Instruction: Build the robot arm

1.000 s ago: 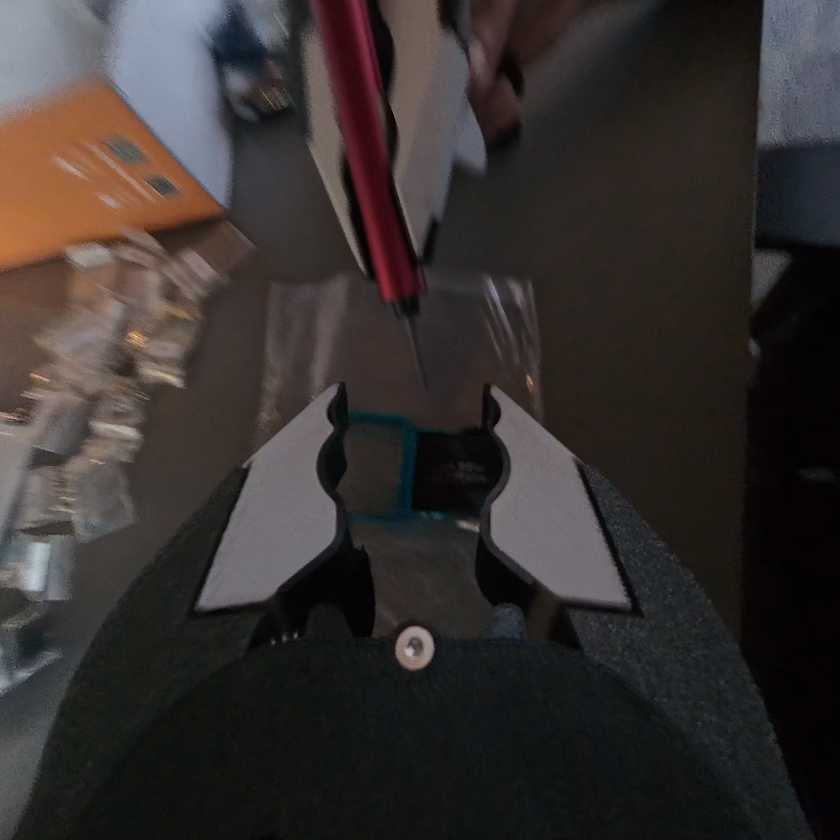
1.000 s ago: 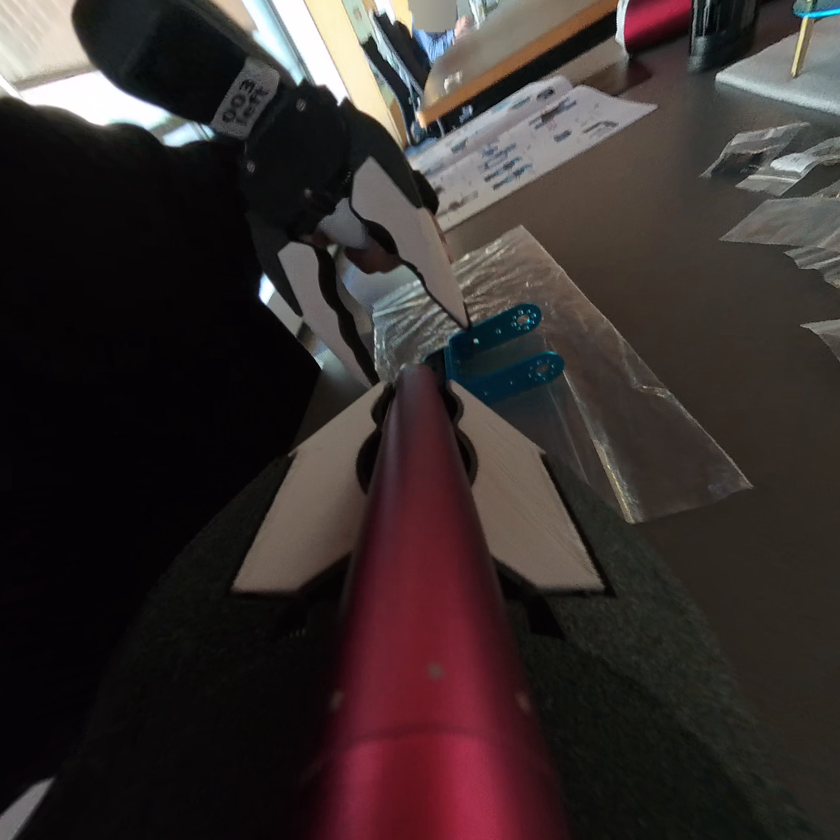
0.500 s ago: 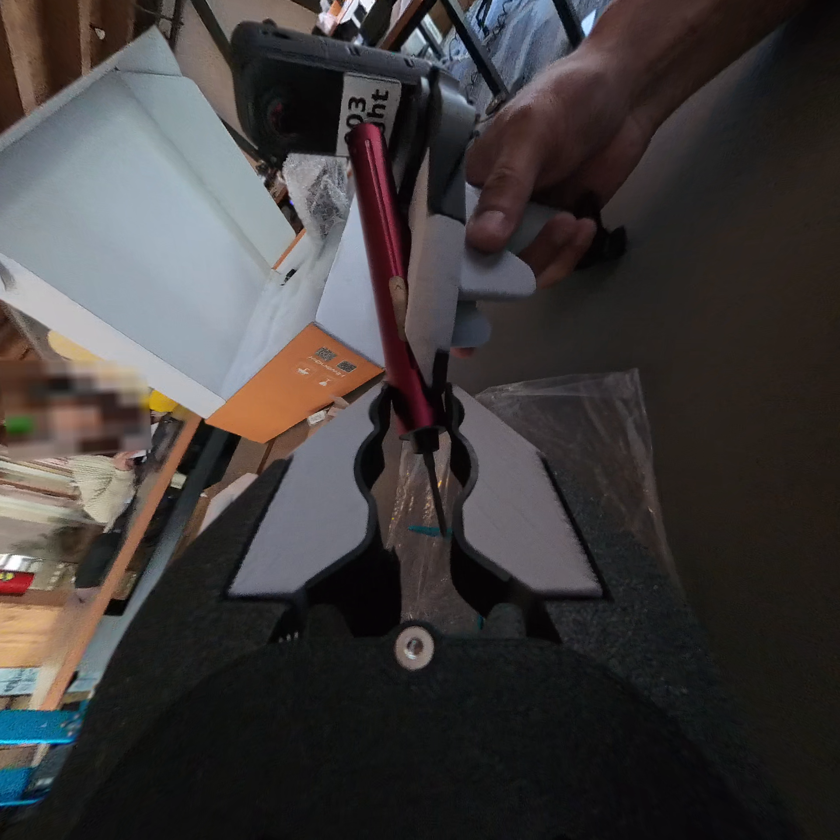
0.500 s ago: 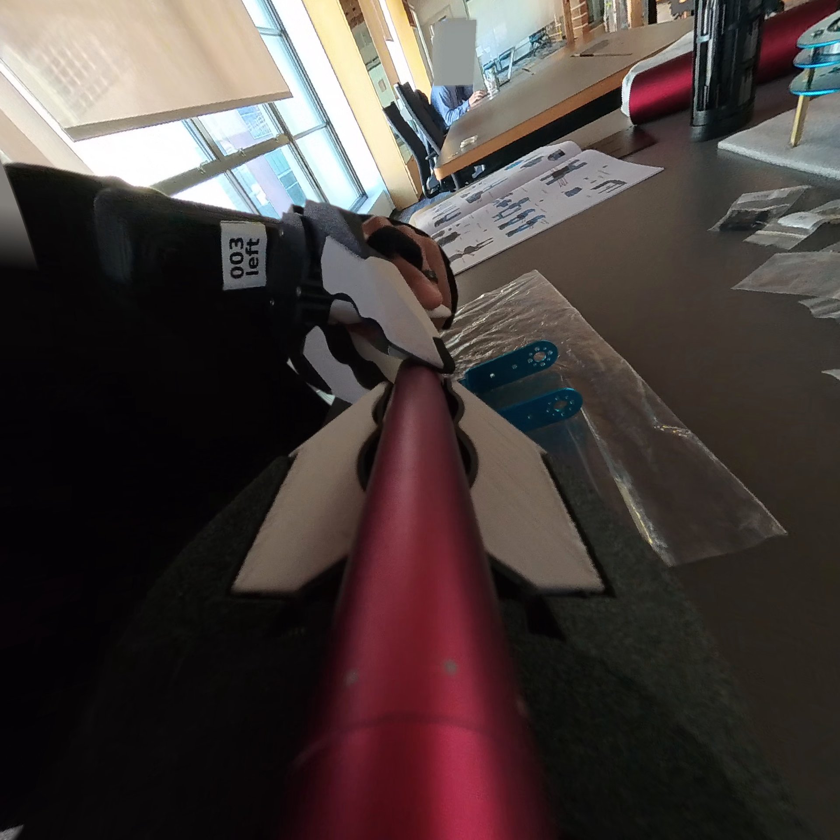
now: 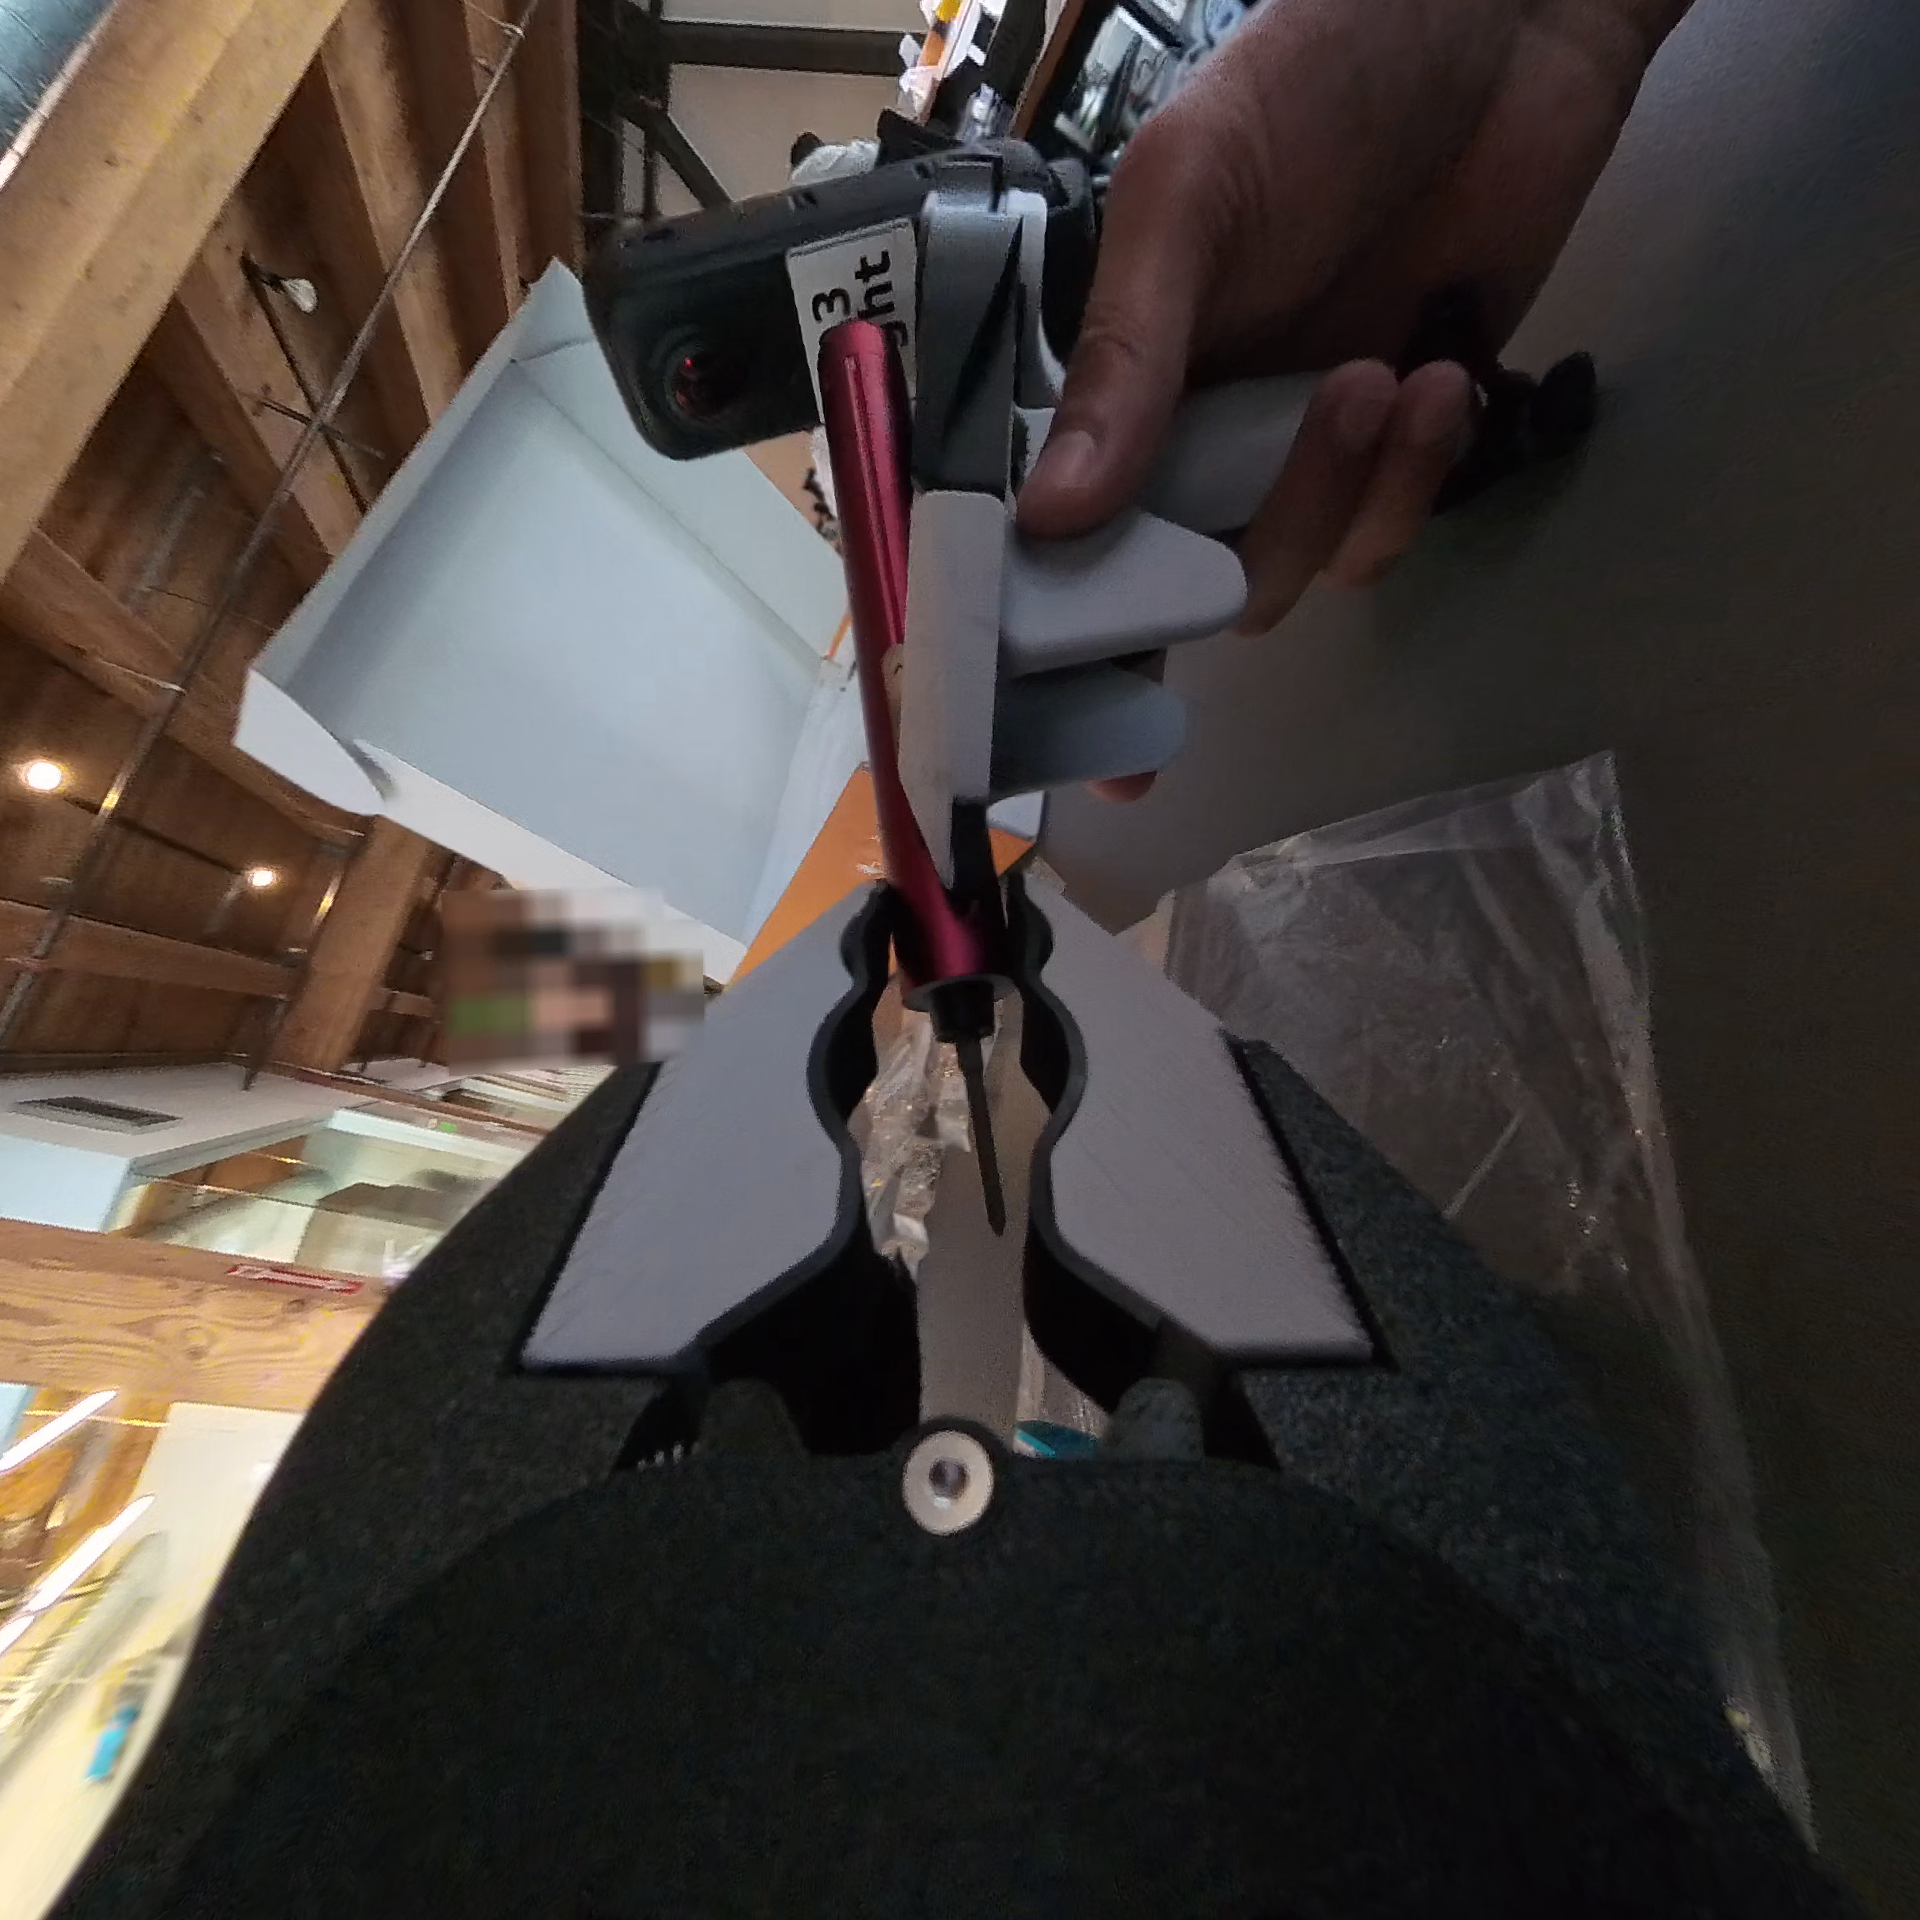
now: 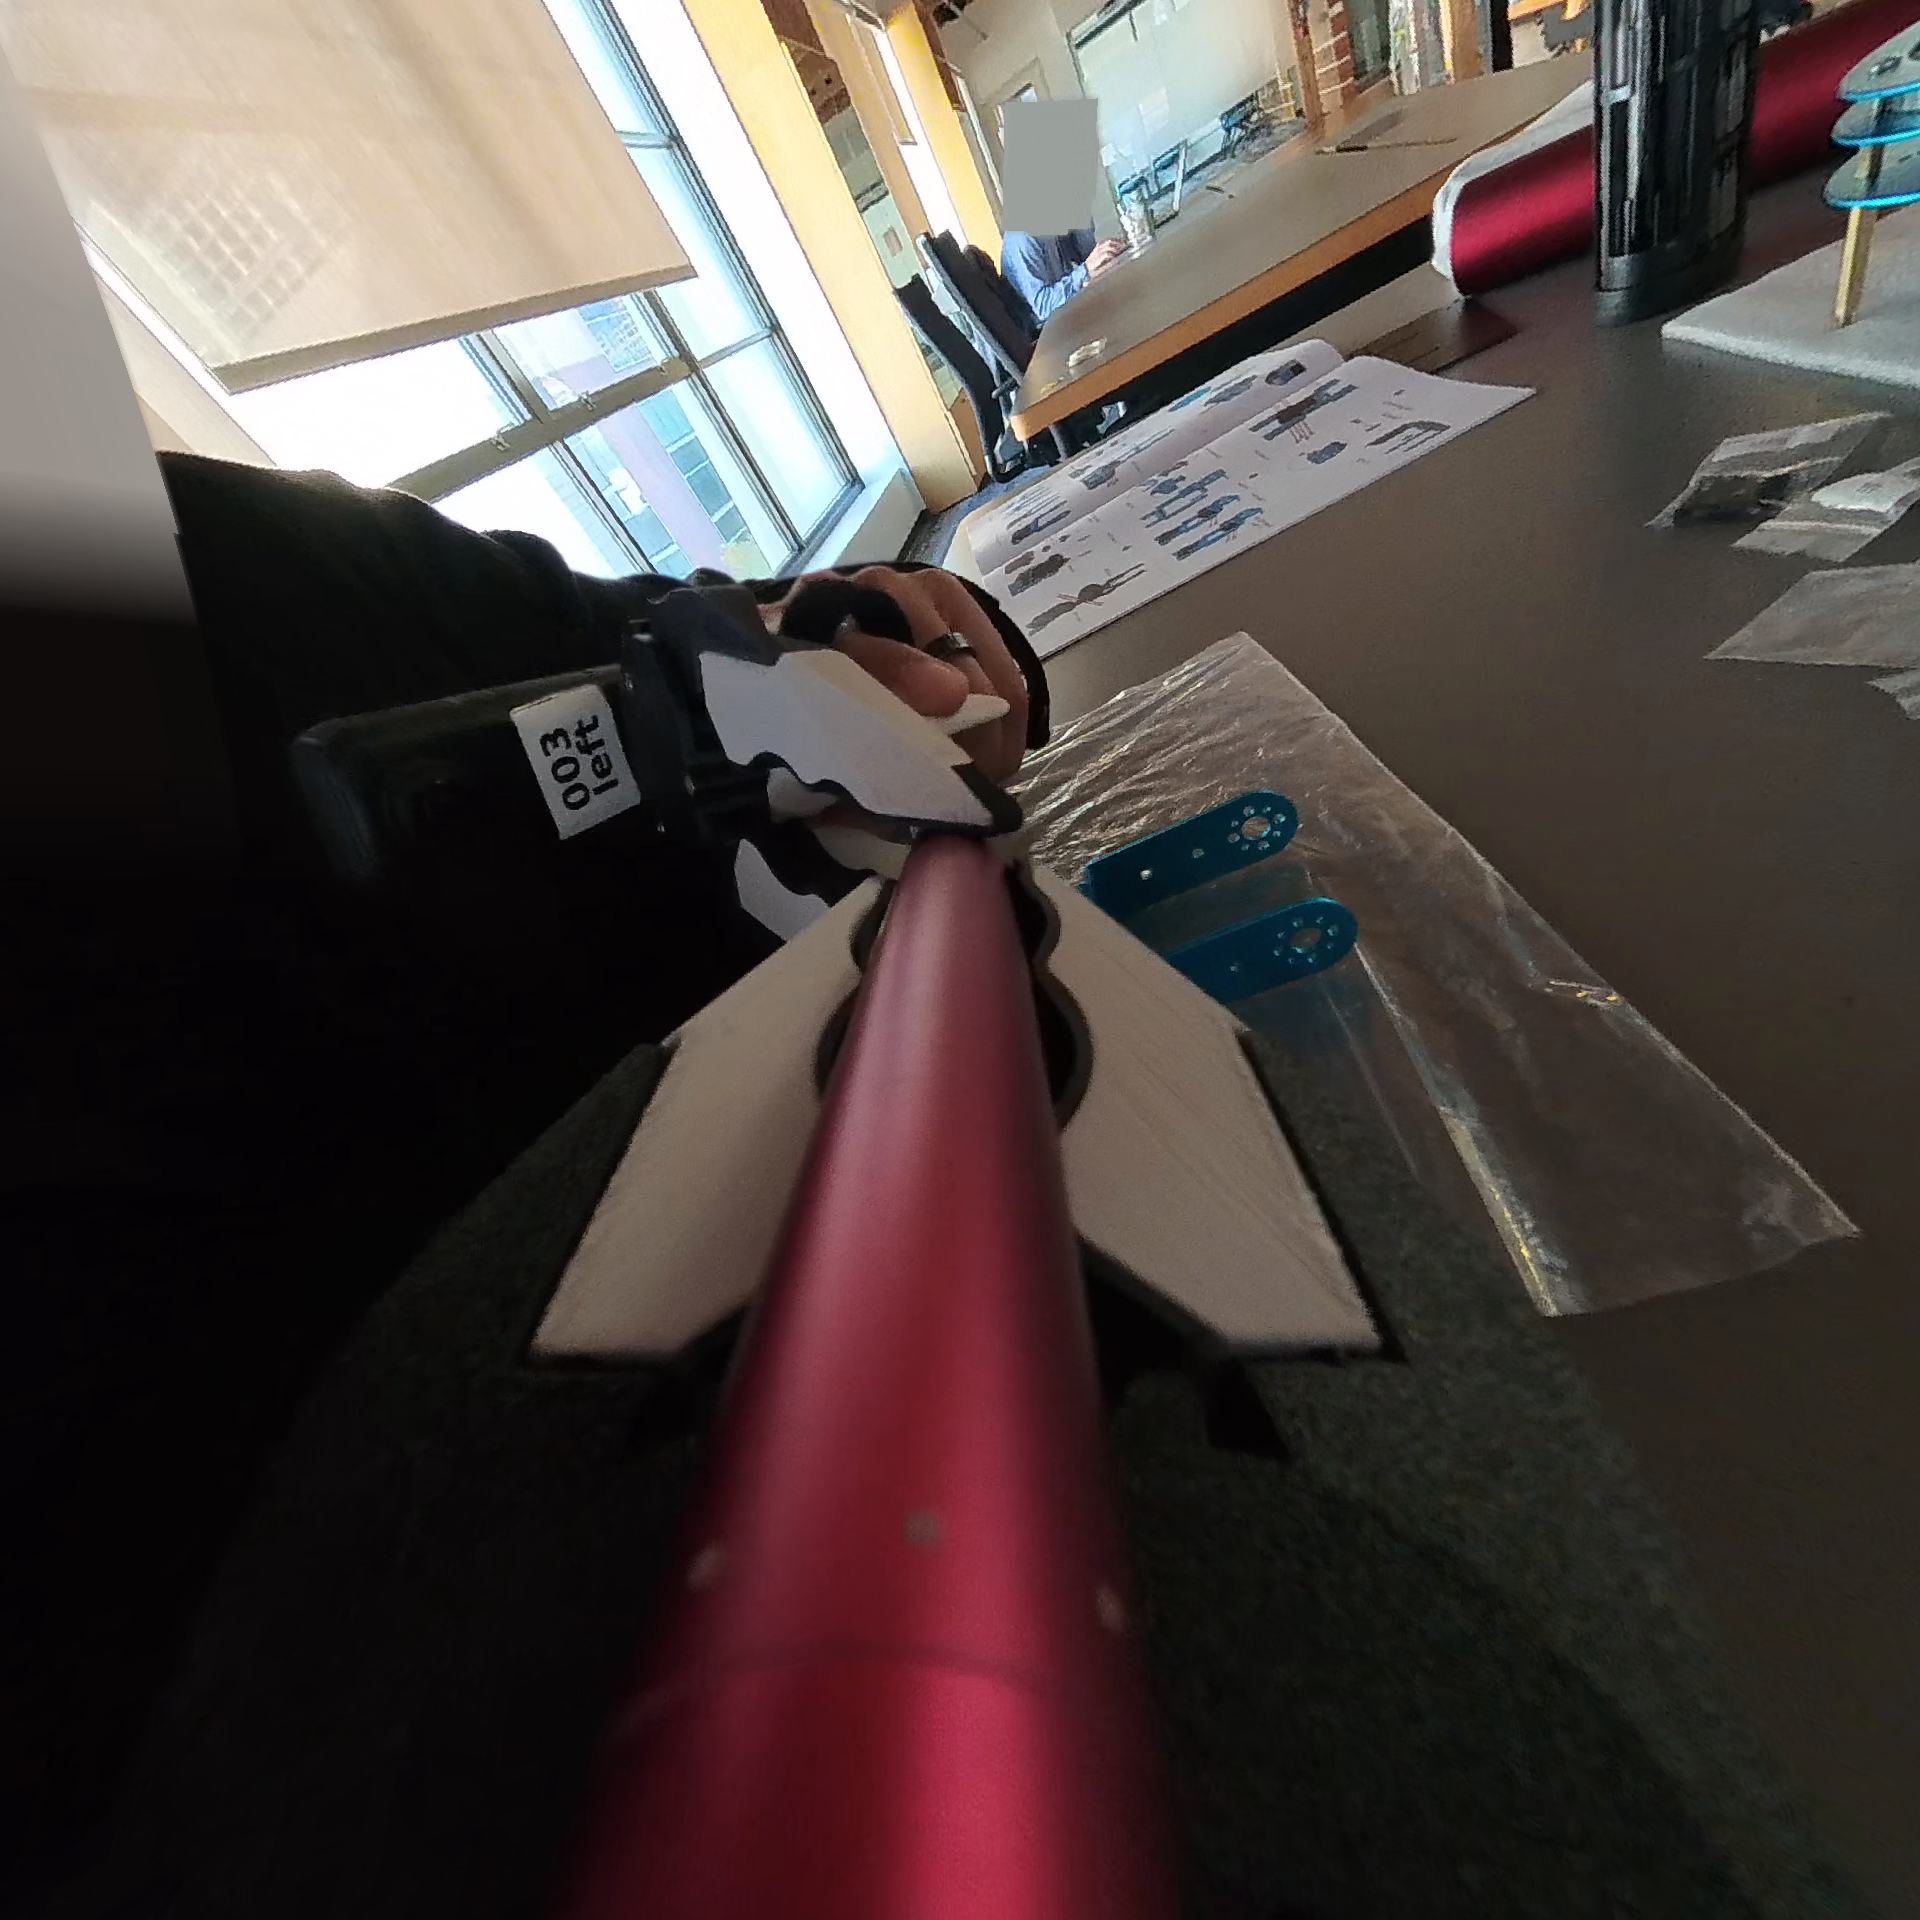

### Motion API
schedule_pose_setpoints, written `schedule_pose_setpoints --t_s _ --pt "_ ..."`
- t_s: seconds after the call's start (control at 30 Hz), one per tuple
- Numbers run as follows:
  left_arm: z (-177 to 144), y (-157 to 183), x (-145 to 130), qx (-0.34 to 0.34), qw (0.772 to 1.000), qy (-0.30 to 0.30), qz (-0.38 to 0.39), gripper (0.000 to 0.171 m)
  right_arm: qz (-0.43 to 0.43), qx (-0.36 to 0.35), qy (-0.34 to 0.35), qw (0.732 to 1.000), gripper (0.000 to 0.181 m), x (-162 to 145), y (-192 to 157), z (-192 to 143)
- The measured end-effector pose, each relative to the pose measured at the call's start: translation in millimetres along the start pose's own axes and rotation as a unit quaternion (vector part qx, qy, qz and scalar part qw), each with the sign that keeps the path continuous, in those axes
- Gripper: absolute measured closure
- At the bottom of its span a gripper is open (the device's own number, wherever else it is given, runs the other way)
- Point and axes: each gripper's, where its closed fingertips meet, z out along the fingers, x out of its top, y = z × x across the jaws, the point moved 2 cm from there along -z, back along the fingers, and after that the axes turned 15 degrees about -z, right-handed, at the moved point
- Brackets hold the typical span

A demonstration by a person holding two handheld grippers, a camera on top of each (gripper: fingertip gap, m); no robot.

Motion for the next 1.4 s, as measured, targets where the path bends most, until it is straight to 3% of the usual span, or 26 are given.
schedule_pose_setpoints --t_s 0.17,0.33,0.5,1.03,1.27,1.4 --pt "-1.3 -2.4 3.4 0.046 0.997 0.020 0.052 0.152 0.019 0.012 0.016 1.000 0.160 3.8 -3.4 0.4" --pt "-2.1 -6.2 4.6 0.059 0.996 0.022 0.057 0.152 -0.007 0.002 0.022 1.000 0.158 6.7 -3.1 1.1" --pt "-4.1 -3.7 7.7 0.082 0.991 0.032 0.105 0.152 0.039 0.031 0.043 0.998 0.158 8.9 -5.2 0.3" --pt "-6.3 -4.5 10.3 0.059 0.996 0.041 0.045 0.152 -0.023 0.016 0.027 0.999 0.158 9.4 -7.9 0.1" --pt "-12.9 -5.7 19.1 0.081 0.992 0.067 0.072 0.151 -0.061 0.016 0.025 0.998 0.158 14.9 -17.1 0.1" --pt "-11.9 -3.3 14.6 0.058 0.995 0.062 0.055 0.151 -0.069 0.007 0.013 0.997 0.159 11.8 -14.7 0.4"
